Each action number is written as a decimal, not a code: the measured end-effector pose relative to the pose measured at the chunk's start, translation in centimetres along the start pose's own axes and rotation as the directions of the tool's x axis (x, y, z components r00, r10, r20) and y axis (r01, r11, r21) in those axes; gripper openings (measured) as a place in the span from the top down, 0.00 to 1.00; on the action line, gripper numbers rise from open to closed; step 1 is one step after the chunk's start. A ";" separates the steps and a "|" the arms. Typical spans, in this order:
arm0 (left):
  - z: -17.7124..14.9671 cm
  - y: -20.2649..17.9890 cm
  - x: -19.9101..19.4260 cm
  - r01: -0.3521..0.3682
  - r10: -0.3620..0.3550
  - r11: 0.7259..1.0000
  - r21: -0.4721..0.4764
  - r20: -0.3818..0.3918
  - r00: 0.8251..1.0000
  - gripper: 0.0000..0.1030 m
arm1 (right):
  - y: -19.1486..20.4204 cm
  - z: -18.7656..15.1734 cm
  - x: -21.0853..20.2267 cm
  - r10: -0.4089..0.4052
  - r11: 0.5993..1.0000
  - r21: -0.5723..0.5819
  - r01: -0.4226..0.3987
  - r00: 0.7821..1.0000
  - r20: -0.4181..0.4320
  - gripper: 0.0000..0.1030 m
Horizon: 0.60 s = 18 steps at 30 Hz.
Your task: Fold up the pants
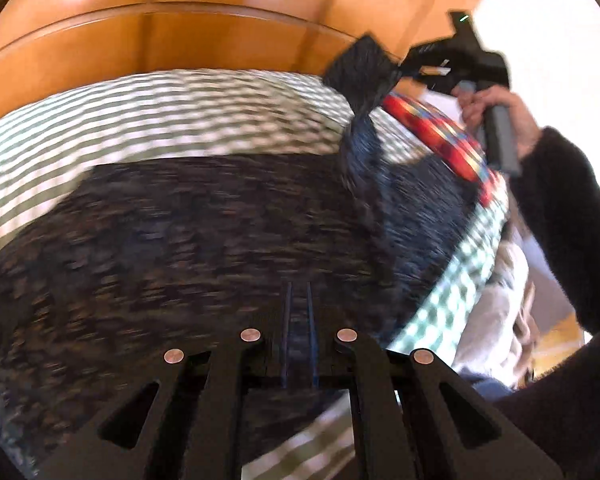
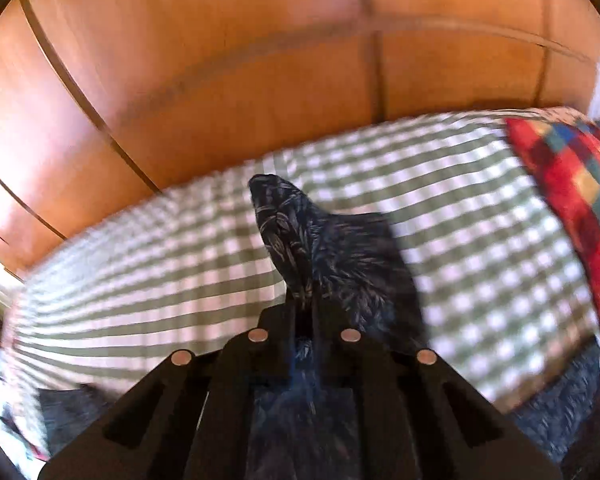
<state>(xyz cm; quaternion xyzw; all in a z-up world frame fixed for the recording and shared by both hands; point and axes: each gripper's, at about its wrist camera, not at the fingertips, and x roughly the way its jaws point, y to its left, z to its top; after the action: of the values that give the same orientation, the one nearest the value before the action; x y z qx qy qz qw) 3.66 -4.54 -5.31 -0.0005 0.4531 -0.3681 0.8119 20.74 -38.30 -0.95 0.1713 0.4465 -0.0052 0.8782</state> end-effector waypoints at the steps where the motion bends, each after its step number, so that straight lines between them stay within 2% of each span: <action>1: 0.0 -0.9 0.5 0.017 -0.017 1.000 0.021 -0.011 1.000 0.81 | -1.2 -0.4 -2.8 0.031 0.999 0.028 -0.032 0.999 0.035 0.95; 2: 0.0 -1.7 1.0 0.037 -0.036 0.999 0.040 -0.022 0.999 0.72 | -2.5 -0.9 -5.2 0.055 0.997 0.056 -0.059 0.996 0.068 0.95; 3: -0.1 -2.7 1.6 0.059 -0.057 0.996 0.063 -0.034 0.998 0.70 | -3.9 -1.3 -7.5 0.071 0.994 0.080 -0.079 0.992 0.101 0.95; 6: -0.5 -5.1 3.3 0.082 -0.071 0.988 0.128 -0.087 0.994 0.69 | -8.1 -3.5 -12.3 0.076 0.985 0.141 -0.100 0.983 0.169 0.95; 8: -1.1 -6.3 4.9 0.043 -0.023 0.986 0.164 -0.118 0.993 0.69 | -11.2 -6.0 -14.7 0.043 0.979 0.190 -0.080 0.981 0.190 0.95; 10: -1.5 -6.6 6.1 0.030 -0.003 0.983 0.179 -0.150 0.989 0.69 | -14.7 -8.7 -15.5 0.011 0.965 0.256 -0.058 0.983 0.182 0.95; 13: -1.9 -7.1 6.7 -0.004 0.035 0.979 0.205 -0.147 0.989 0.70 | -20.2 -12.7 -14.6 -0.018 0.926 0.375 -0.033 0.991 0.131 0.95; 14: -2.0 -7.3 6.7 -0.010 0.041 0.977 0.214 -0.145 0.989 0.76 | -21.8 -14.1 -13.9 -0.018 0.910 0.413 -0.029 0.994 0.109 0.95; 17: -1.9 -7.4 6.9 -0.028 0.063 0.972 0.231 -0.146 0.987 0.83 | -24.2 -16.6 -13.2 0.003 0.887 0.460 -0.043 0.996 0.087 0.93; 18: -1.9 -7.5 7.0 -0.030 0.065 0.972 0.234 -0.145 0.987 0.84 | -24.6 -16.9 -13.0 0.010 0.880 0.472 -0.052 0.996 0.092 0.88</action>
<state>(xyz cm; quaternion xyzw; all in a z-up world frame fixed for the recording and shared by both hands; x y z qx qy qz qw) -0.01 -13.58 -9.13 0.1330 0.4674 -0.3977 0.7783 -4.32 -58.19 -7.19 0.3876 0.3904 -0.1075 0.8281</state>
